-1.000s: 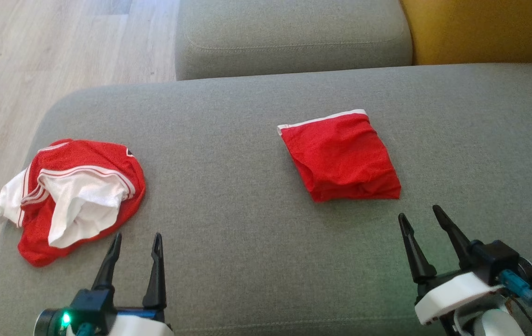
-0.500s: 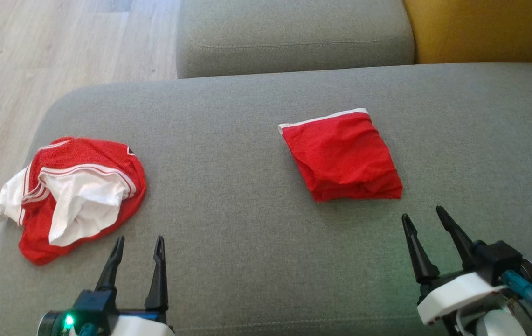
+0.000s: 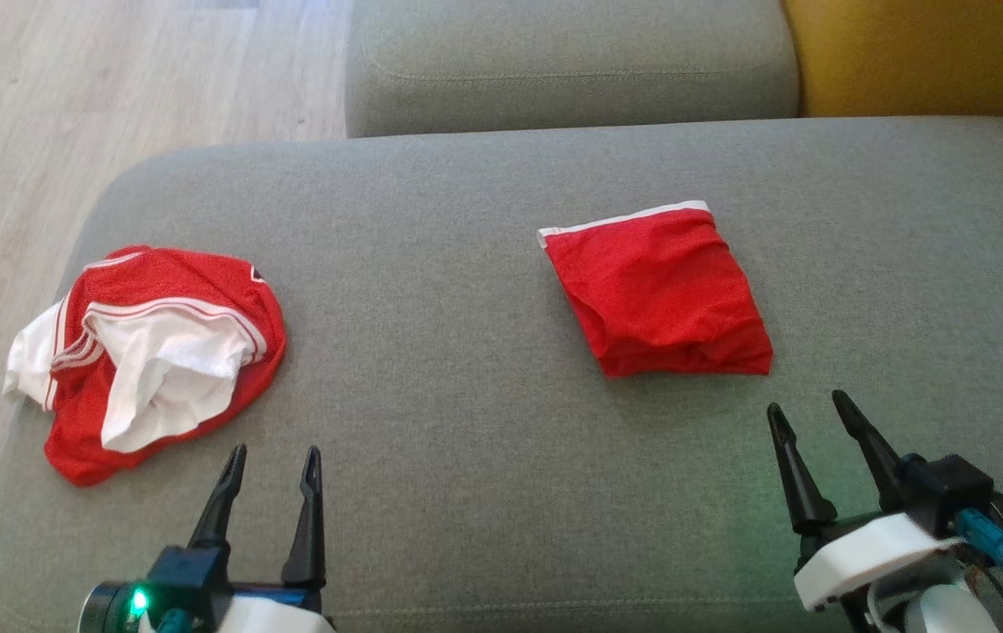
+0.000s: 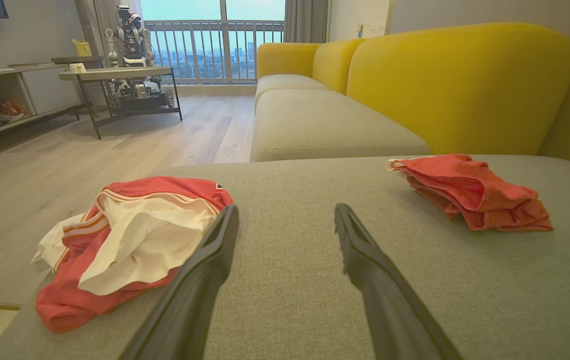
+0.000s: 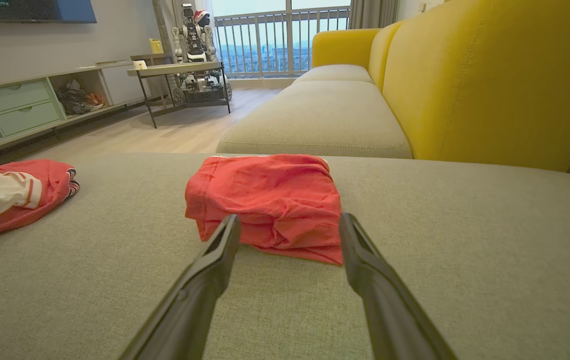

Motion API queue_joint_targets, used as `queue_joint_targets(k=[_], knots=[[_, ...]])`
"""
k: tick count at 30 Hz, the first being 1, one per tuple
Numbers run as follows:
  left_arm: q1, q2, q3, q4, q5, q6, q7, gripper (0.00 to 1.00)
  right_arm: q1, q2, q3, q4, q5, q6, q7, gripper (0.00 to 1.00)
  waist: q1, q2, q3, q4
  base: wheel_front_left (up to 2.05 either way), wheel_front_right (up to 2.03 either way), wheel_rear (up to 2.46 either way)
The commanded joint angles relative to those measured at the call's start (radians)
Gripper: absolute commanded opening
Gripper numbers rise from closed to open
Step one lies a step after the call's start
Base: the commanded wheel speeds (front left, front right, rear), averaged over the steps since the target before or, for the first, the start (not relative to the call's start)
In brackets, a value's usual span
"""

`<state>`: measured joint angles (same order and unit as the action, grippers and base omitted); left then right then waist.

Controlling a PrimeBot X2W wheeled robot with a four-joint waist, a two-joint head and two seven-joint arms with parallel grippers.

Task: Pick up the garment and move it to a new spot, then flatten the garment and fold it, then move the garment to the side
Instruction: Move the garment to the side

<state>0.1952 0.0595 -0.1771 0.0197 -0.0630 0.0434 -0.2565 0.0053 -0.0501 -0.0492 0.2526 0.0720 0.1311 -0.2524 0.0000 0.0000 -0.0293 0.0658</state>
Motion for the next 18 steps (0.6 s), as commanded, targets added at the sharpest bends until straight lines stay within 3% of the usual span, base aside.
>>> queue_joint_targets(k=[1,8,12,18], knots=[[-0.053,-0.007,0.027,-0.031,0.009,-0.002,-0.005,1.00,-0.045,0.000,0.017,-0.017,0.008,0.000,-0.009,1.00,0.0000,0.0000,0.006,0.005,0.00,0.00,0.00],[-0.092,-0.008,-0.001,-0.046,0.011,-0.010,-0.005,1.00,-0.183,0.000,-0.017,0.099,0.036,0.000,-0.009,1.00,0.0000,0.0000,0.083,0.038,0.00,0.00,0.00],[-0.150,-0.008,-0.034,-0.055,0.014,-0.024,-0.005,1.00,-0.335,0.000,-0.046,0.247,0.080,0.000,-0.008,1.00,0.0000,0.0000,0.158,0.066,0.00,0.00,0.00],[-0.236,-0.009,-0.082,-0.063,-0.003,-0.022,-0.005,1.00,-0.559,-0.004,-0.135,0.444,0.047,0.000,0.055,1.00,0.0000,0.0000,0.254,0.104,0.00,0.00,0.00]])
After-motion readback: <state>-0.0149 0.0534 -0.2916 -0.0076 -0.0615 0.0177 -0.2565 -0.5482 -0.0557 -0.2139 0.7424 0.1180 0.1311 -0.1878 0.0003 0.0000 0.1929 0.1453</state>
